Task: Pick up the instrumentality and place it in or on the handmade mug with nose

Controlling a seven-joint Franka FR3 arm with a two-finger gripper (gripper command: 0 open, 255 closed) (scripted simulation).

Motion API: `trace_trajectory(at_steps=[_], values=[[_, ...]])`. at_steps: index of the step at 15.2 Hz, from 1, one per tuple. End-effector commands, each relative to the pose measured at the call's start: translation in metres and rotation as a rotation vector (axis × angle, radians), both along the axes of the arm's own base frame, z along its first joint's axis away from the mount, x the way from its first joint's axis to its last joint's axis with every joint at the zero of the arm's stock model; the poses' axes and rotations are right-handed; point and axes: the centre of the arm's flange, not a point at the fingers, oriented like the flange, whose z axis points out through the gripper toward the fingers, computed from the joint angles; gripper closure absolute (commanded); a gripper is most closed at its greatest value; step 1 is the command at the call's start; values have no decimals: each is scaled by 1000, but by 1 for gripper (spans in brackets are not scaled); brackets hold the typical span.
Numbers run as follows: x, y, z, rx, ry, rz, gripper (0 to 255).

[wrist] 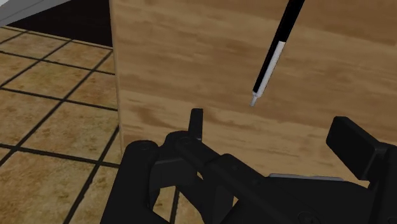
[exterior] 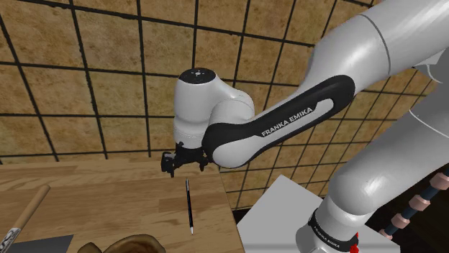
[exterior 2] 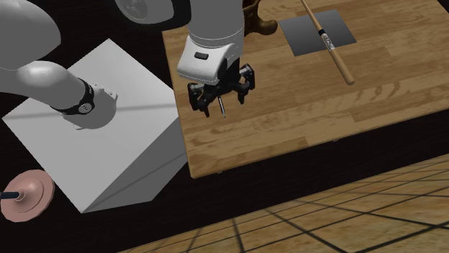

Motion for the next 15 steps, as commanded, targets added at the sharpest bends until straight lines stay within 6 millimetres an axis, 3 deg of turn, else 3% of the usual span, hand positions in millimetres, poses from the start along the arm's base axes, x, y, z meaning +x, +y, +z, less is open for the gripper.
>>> trace_trajectory(at_steps=[1,4,12,13,15], values=[[2,-1,-10,1,-1,-1,0],[6,-3,-28,1,-1,-1,0],[6,-3,-28,1,-1,-1,0],[6,-3,-28,1,-1,-1,255],[6,-3,-28,1,-1,-1,255]])
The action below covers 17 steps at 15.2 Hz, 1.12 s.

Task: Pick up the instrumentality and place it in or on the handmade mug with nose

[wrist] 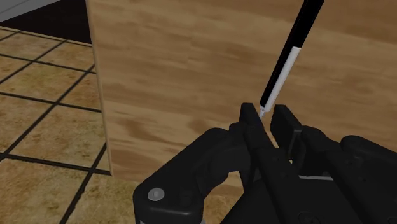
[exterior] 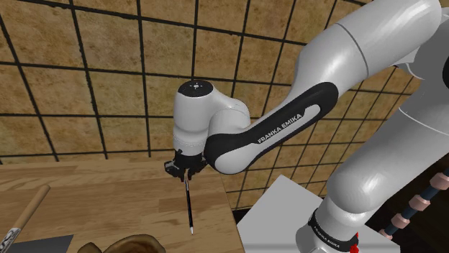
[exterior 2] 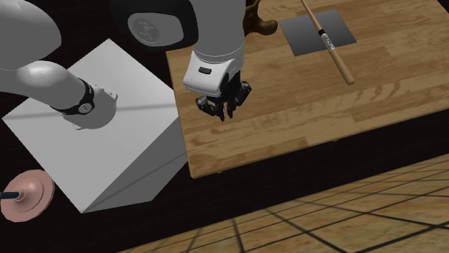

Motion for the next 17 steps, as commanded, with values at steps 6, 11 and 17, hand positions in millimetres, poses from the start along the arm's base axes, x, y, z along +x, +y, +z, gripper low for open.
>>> trace_trajectory(at_steps=[6,11,17], values=[[-1,-1,-1,-2,4,-2,255],[0,-1,20,-2,4,-2,255],[0,-1,51,-2,4,-2,255]])
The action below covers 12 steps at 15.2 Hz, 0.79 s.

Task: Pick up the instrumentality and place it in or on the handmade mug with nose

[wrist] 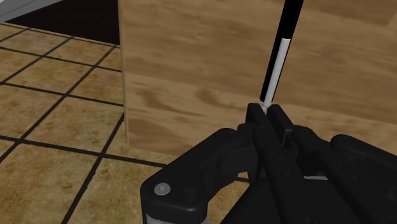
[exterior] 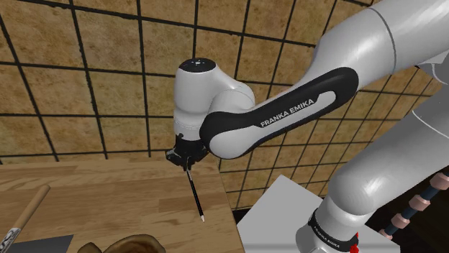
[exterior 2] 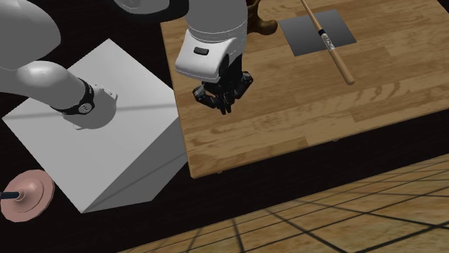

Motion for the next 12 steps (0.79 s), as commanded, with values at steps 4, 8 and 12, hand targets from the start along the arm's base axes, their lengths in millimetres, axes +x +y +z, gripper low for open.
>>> trace_trajectory(at_steps=[4,8,12], values=[[-1,1,27,0,1,0,255],[-1,1,48,0,1,0,255],[-1,1,69,0,1,0,255]])
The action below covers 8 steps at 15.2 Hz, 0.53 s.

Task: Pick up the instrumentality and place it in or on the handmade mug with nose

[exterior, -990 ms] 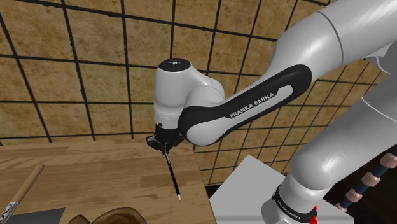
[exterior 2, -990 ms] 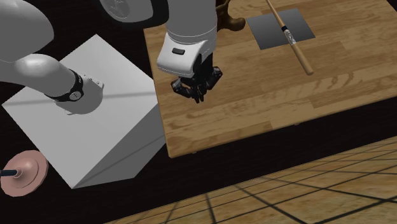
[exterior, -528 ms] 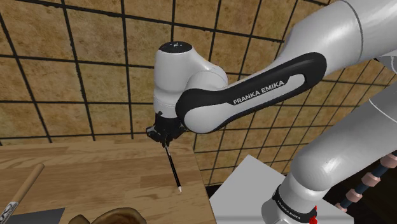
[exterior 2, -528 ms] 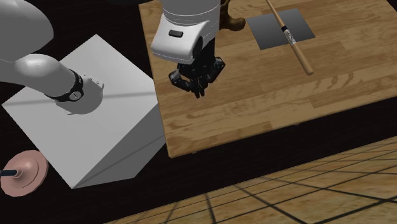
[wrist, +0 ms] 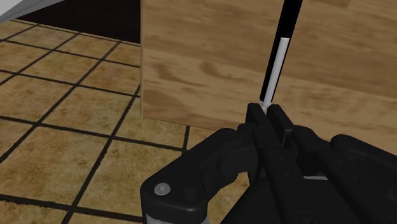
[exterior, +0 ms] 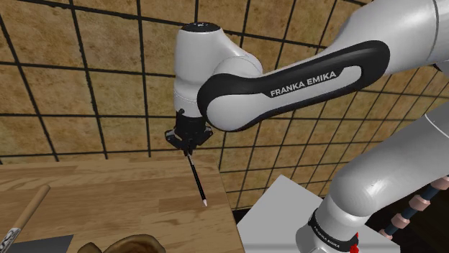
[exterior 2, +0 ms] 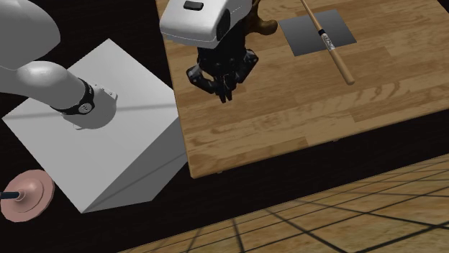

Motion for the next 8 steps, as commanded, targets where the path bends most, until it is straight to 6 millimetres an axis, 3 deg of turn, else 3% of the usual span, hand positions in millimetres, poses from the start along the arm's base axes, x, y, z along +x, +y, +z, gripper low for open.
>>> trace_trajectory(at_steps=[1,8], values=[[0,0,11,0,0,0,255],[0,0,48,0,0,0,255]])
